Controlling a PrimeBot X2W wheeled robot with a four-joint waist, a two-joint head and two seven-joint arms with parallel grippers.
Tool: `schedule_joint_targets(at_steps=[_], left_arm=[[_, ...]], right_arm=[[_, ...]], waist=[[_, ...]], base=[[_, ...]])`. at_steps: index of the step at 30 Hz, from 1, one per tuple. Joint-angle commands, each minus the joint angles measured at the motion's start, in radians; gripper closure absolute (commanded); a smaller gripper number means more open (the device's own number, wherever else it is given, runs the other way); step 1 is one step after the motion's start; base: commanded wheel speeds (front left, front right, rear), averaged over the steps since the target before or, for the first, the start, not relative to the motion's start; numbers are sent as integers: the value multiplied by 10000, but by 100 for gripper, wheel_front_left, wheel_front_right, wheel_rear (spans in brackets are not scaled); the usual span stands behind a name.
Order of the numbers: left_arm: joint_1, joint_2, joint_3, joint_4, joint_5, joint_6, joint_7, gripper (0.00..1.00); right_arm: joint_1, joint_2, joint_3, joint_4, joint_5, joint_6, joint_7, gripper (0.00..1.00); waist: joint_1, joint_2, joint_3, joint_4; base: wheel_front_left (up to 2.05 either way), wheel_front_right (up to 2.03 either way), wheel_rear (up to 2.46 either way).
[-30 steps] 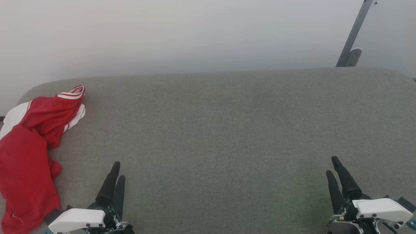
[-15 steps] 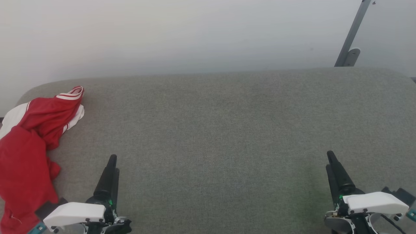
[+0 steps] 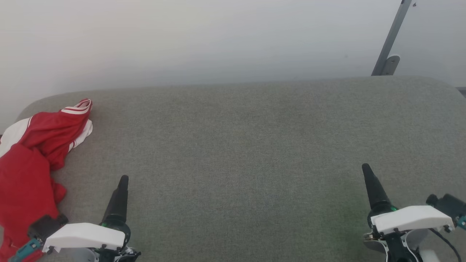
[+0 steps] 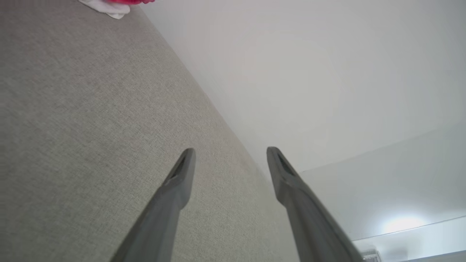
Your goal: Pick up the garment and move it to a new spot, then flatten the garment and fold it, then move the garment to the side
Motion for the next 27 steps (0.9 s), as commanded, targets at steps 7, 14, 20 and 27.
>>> schedule_joint_targets(at_steps=[7,14,20,27], left_arm=[[-66,368,-111,-239,1522,170,-302,0],[-56,557,-96,-328,2857,164,-534,0],[-11,617,93,-380,3697,42,-731,0],[59,524,391,-478,4464,-201,-929,0]], right_arm=[[-335,-31,-11,-124,-1514,1,-155,0],[-388,-32,-28,-212,-2760,1,-238,0],[-387,-36,-76,-293,-3637,2,-362,0],[-355,-44,-98,-375,-4430,2,-478,0]], waist=[[0,-1,-31,-6],[0,-1,-41,-4],[0,-1,-50,-9],[0,-1,-69,-23]], base=[[0,0,0],[0,0,0],[0,0,0],[0,0,0]])
